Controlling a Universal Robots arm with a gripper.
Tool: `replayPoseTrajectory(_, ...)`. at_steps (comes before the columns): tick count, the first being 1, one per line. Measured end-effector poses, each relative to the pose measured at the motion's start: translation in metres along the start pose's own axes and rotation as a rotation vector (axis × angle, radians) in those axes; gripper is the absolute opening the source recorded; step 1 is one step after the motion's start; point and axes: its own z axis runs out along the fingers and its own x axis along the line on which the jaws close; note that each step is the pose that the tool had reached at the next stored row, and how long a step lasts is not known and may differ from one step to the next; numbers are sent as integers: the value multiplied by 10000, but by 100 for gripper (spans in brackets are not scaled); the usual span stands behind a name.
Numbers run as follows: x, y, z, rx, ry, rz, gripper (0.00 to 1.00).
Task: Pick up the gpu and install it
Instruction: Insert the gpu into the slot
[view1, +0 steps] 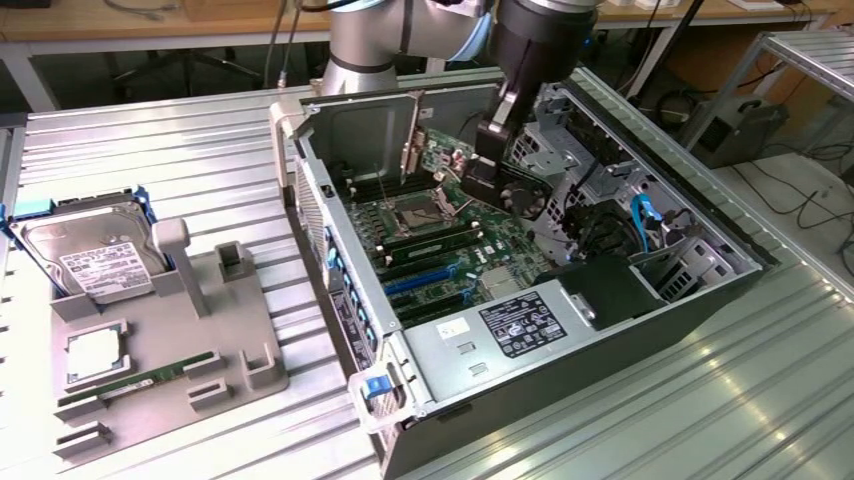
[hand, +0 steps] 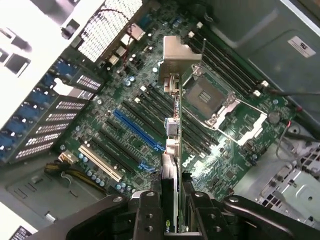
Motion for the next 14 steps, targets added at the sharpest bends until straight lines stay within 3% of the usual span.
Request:
replayPoseTrajectory(6, 1, -1, 33, -18, 34, -1379, 26)
replayPoseTrajectory(8, 1, -1, 50, -28, 52, -2110, 26)
replayPoseTrajectory(14, 1, -2, 78, -45, 82, -3347, 26)
